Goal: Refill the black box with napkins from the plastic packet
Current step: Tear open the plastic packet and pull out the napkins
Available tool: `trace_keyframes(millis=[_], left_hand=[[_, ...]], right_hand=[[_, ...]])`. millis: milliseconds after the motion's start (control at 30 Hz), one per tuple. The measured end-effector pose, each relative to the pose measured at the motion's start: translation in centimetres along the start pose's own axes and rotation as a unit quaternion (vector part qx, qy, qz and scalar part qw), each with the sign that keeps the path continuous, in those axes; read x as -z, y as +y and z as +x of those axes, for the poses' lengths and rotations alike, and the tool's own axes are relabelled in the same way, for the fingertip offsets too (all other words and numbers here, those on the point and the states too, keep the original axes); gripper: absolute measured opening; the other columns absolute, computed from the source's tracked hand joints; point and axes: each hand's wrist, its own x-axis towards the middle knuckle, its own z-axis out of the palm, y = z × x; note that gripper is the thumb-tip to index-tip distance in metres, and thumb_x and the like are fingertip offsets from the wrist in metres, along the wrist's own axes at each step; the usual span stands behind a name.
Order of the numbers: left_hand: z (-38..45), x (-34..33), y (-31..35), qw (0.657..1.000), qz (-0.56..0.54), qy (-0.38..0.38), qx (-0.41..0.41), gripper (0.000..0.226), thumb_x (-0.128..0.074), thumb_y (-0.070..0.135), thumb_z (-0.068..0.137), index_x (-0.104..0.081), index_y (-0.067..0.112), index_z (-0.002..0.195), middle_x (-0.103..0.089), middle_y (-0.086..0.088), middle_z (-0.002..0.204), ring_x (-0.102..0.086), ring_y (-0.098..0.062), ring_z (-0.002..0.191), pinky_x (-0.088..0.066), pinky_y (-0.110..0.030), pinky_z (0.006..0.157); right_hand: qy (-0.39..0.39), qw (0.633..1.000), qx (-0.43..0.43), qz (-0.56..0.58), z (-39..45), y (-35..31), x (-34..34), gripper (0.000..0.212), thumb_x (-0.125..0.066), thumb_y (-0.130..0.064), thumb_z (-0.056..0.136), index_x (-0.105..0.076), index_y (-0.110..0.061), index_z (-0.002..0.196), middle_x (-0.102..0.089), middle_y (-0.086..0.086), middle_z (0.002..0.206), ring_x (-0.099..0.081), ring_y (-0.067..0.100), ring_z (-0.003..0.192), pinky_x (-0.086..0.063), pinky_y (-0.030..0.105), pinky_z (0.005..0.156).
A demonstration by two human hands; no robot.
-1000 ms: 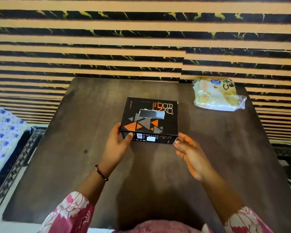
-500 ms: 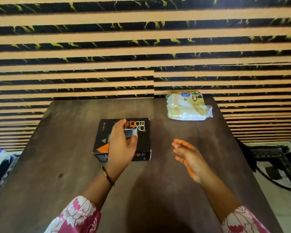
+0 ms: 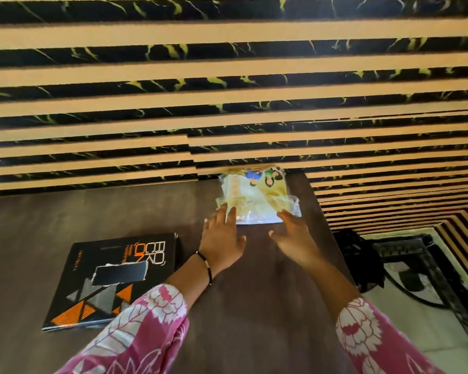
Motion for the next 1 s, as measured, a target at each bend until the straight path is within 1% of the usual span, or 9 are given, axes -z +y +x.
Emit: trace_keyframes(millis=[67,167,233,300,400,567,700,833,1000], left_hand=[[1.5,-0.7,0.0,0.999,0.033,0.0,-0.011,0.071,-0.05,0.034,0.088,-0.013,0.015,0.145,-0.011,-0.009,0.156,-0.013,-0.03,0.142,-0.012,-0.05,0.116],[3.4,-1.3,-0.1,0.999,0.045,-0.012,-0.008,0.072,-0.049,0.034,0.088,-0.009,0.015,0.145,-0.009,-0.007,0.157,-0.01,-0.027,0.143,-0.009,-0.051,0.116],[4.4,-1.4,-0.2,0.998,0.048,-0.031,0.003,0.074,-0.049,0.036,0.088,-0.007,0.014,0.145,-0.007,-0.006,0.157,-0.008,-0.026,0.144,-0.007,-0.052,0.115],[4.8,-1.4,-0.3,0.996,0.053,-0.063,0.014,0.075,-0.049,0.037,0.088,-0.004,0.015,0.146,-0.006,-0.005,0.157,-0.008,-0.026,0.144,-0.005,-0.054,0.115],[4.8,-1.4,-0.5,0.994,0.06,-0.088,0.02,0.076,-0.051,0.037,0.087,-0.006,0.017,0.145,-0.007,-0.002,0.157,-0.013,-0.027,0.143,-0.005,-0.056,0.115],[2.2,-1.6,-0.4,0.993,0.078,-0.091,0.005,0.077,-0.054,0.035,0.085,-0.009,0.017,0.145,-0.011,-0.004,0.156,-0.018,-0.029,0.141,-0.008,-0.055,0.114],[-1.1,-2.0,-0.2,0.993,0.067,-0.094,-0.009,0.072,-0.054,0.034,0.085,-0.016,0.014,0.143,-0.018,-0.005,0.152,-0.027,-0.031,0.137,-0.016,-0.054,0.114],[-6.1,-2.8,-0.2,0.993,0.067,-0.099,-0.018,0.072,-0.055,0.036,0.083,-0.02,0.014,0.142,-0.024,-0.005,0.149,-0.036,-0.03,0.132,-0.022,-0.052,0.112],[-12.8,-4.5,-1.2,0.993,0.064,-0.083,-0.056,0.07,-0.053,0.039,0.083,-0.021,0.018,0.141,-0.028,-0.002,0.146,-0.041,-0.027,0.126,-0.034,-0.046,0.106]], right_hand=[[0.014,0.994,0.035,-0.106,2.0,0.4,0.0,0.064,-0.051,-0.034,0.089,-0.024,-0.021,0.145,-0.016,-0.001,0.158,-0.007,0.02,0.146,-0.011,0.04,0.119],[0.026,0.988,0.038,-0.145,4.5,0.3,-0.5,0.067,-0.048,-0.036,0.089,-0.017,-0.022,0.147,-0.009,0.0,0.159,0.0,0.021,0.147,-0.002,0.045,0.117],[0.011,0.987,0.026,-0.158,5.8,0.1,-0.9,0.07,-0.046,-0.039,0.089,-0.013,-0.021,0.148,-0.007,0.002,0.159,0.001,0.024,0.146,0.0,0.047,0.117],[-0.009,0.986,0.016,-0.164,6.4,0.2,-1.3,0.072,-0.047,-0.042,0.088,-0.012,-0.021,0.148,-0.009,0.003,0.159,-0.003,0.026,0.146,-0.002,0.049,0.117],[-0.029,0.982,0.026,-0.182,5.9,0.9,-1.4,0.073,-0.048,-0.039,0.088,-0.012,-0.02,0.148,-0.01,0.003,0.159,-0.006,0.024,0.146,-0.003,0.05,0.118],[-0.026,0.975,0.046,-0.215,2.2,1.7,-1.5,0.074,-0.05,-0.023,0.087,-0.009,-0.019,0.148,-0.012,0.002,0.158,-0.008,0.02,0.146,0.001,0.049,0.117],[-0.017,0.972,0.041,-0.229,-1.9,2.7,-2.0,0.081,-0.054,-0.013,0.08,-0.01,-0.021,0.148,-0.015,0.0,0.158,-0.01,0.017,0.146,0.002,0.046,0.118],[-0.027,0.973,0.038,-0.226,-6.4,3.3,-2.4,0.078,-0.055,-0.012,0.079,-0.016,-0.021,0.146,-0.024,0.001,0.155,-0.017,0.018,0.144,0.0,0.045,0.118],[-0.04,0.974,0.051,-0.218,-12.5,5.0,-3.1,0.071,-0.05,-0.015,0.083,-0.018,-0.024,0.146,-0.024,-0.002,0.155,-0.016,0.016,0.144,0.0,0.043,0.118]])
